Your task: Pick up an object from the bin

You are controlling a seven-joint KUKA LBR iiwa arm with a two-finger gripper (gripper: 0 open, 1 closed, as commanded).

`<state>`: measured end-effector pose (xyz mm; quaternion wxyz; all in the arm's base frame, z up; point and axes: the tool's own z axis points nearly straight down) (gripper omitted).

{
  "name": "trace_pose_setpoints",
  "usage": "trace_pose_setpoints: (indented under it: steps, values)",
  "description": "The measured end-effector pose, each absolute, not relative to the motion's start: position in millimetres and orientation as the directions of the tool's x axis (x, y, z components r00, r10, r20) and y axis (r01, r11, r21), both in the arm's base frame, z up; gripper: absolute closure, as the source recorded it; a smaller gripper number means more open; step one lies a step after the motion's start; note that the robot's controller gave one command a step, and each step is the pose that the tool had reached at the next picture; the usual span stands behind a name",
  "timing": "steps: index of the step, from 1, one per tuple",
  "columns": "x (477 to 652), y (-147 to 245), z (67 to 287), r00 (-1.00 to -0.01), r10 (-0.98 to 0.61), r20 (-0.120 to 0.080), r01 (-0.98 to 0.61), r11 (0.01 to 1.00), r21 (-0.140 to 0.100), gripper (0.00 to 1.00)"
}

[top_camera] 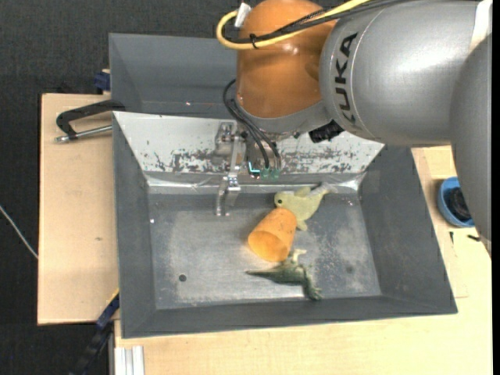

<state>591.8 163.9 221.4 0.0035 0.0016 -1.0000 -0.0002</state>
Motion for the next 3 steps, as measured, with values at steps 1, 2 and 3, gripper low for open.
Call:
trace_pose_setpoints:
  steps: [1,2,3]
  values:
    - [577.7,86.2,91.1,-0.988,-0.155,0.007,-0.155,0.988,-0.001,0.00]
    - [536.8,20.6,76.4,-0.911,-0.413,-0.005,-0.413,0.911,-0.001,0.00]
    - [538.2,23.4,78.4,-0.910,-0.414,-0.010,-0.414,0.910,0.001,1.00]
